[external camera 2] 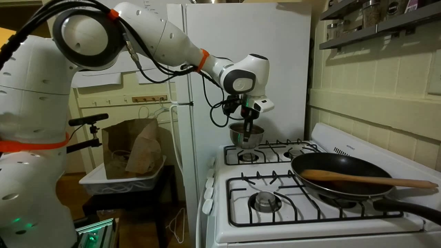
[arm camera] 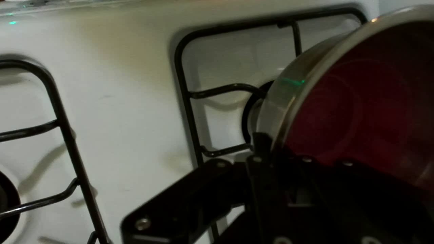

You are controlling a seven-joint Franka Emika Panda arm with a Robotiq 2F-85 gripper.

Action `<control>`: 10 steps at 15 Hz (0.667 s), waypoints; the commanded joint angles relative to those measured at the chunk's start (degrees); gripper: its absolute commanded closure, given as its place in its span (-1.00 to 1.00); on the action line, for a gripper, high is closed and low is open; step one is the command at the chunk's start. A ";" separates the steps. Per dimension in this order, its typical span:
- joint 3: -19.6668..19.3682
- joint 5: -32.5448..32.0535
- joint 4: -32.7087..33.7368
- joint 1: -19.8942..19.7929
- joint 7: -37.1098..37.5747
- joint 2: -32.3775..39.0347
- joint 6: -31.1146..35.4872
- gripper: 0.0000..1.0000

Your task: Put the pink bowl into the silver bowl, then the silver bowl into the pan

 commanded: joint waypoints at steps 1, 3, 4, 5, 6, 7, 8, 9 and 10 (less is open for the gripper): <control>-0.73 1.14 -0.89 -0.78 0.33 -4.71 0.47 0.96; -1.81 0.69 -1.50 -1.55 1.30 -7.41 1.66 0.96; -2.73 -0.07 -1.89 -2.09 2.42 -8.69 2.88 0.96; -3.48 -0.31 -1.86 -2.69 3.35 -9.73 3.33 0.96; -4.44 -0.94 -2.17 -3.32 4.68 -10.70 4.82 0.96; -5.26 -0.57 -2.14 -4.29 5.28 -11.35 5.75 0.96; -6.11 -1.33 -2.19 -5.00 6.50 -11.80 7.20 0.96; -6.96 -1.68 -1.94 -5.90 7.50 -11.81 8.39 0.96; -7.78 -2.43 -1.55 -6.68 8.84 -11.53 9.23 0.96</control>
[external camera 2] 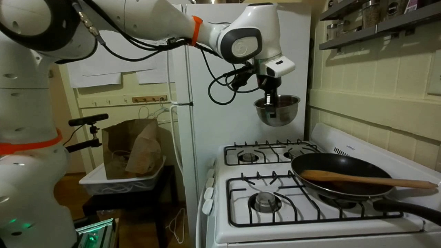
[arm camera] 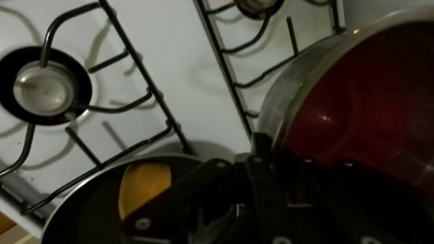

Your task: Put the pink bowl into the silver bowl, then the silver bowl into the pan

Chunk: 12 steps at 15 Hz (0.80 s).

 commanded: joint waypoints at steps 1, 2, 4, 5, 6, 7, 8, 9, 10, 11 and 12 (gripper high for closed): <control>-2.16 -1.59 -0.72 -2.68 5.13 -0.77 3.64 0.96; -2.92 -2.15 -0.41 -3.43 6.32 -0.02 4.19 0.96; -4.21 -1.95 0.54 -4.91 7.61 1.77 4.63 0.96; -4.76 -1.56 1.22 -5.57 8.28 2.77 4.78 0.96; -5.17 -1.11 1.70 -6.12 8.73 3.75 5.50 0.96; -5.53 -0.82 2.66 -6.59 9.09 4.95 5.64 0.96; -5.71 -0.16 3.43 -7.01 9.33 6.16 5.92 0.96; -5.76 0.20 4.14 -7.29 9.57 7.39 6.31 0.96; -5.69 0.61 4.95 -7.51 9.81 8.69 6.81 0.96; -5.56 0.97 5.75 -7.67 9.74 9.96 7.20 0.96; -5.46 0.91 6.76 -7.67 9.76 11.48 8.17 0.96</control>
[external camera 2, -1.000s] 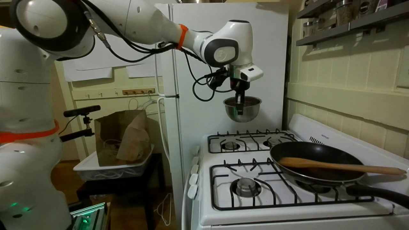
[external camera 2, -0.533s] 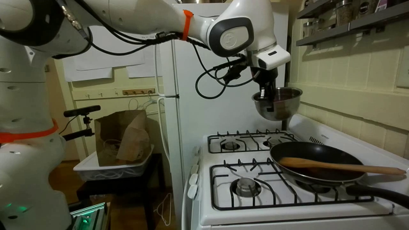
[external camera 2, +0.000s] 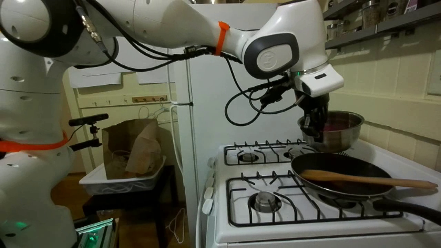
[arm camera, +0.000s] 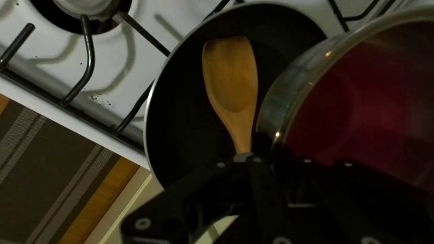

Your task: Put the pink bowl into the silver bowl, then the silver bowl into the pan

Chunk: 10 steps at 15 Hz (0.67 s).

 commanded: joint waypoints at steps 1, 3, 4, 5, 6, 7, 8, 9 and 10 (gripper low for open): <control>0.47 1.15 4.89 -0.16 1.51 5.45 3.13 0.96; 0.93 1.40 7.24 -0.18 1.16 8.38 4.72 0.96; 1.14 1.43 8.48 -0.21 1.04 9.85 5.37 0.96; 1.53 1.90 9.51 -0.37 0.66 11.09 6.04 0.96; 1.76 1.96 10.66 -0.43 0.73 12.39 5.99 0.96; 1.93 1.99 11.64 -0.48 0.74 13.47 6.02 0.96; 2.05 2.05 12.57 -0.53 1.05 14.43 5.54 0.96; 1.89 1.54 13.33 -0.40 1.62 15.16 4.72 0.96; 1.86 1.43 13.92 -0.41 2.03 15.79 4.32 0.96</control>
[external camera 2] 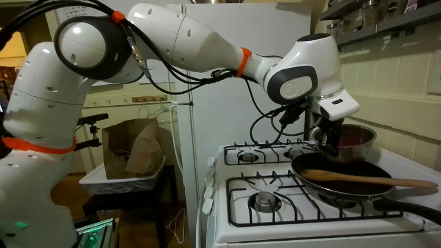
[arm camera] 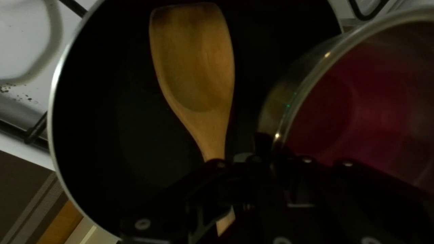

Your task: Put the pink bowl into the silver bowl, then the silver bowl into the pan

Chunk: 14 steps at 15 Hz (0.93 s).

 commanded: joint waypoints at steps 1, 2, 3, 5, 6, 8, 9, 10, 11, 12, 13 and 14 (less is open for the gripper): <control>0.37 0.81 4.31 -0.45 1.53 3.19 -0.95 0.96; 0.35 0.77 4.52 -0.55 1.62 3.51 -1.23 0.96; 0.26 0.59 4.66 -0.57 1.80 3.66 -1.36 0.96; 0.15 0.66 4.51 -0.78 2.78 3.30 -2.89 0.96; 0.16 0.77 4.25 -0.90 3.36 2.97 -3.98 0.96; 0.13 0.82 3.67 -1.09 4.36 2.43 -5.37 0.96; 0.05 0.70 3.49 -1.14 4.80 2.29 -6.17 0.96; 0.13 0.93 3.31 -1.29 5.19 2.19 -6.76 0.96; 0.08 0.80 3.14 -1.32 5.47 2.11 -7.41 0.96; 0.03 0.68 3.08 -1.35 5.81 2.08 -8.10 0.96; 0.00 0.62 3.02 -1.36 6.11 2.02 -8.51 0.96; 0.01 0.62 2.94 -1.38 6.27 1.92 -8.90 0.96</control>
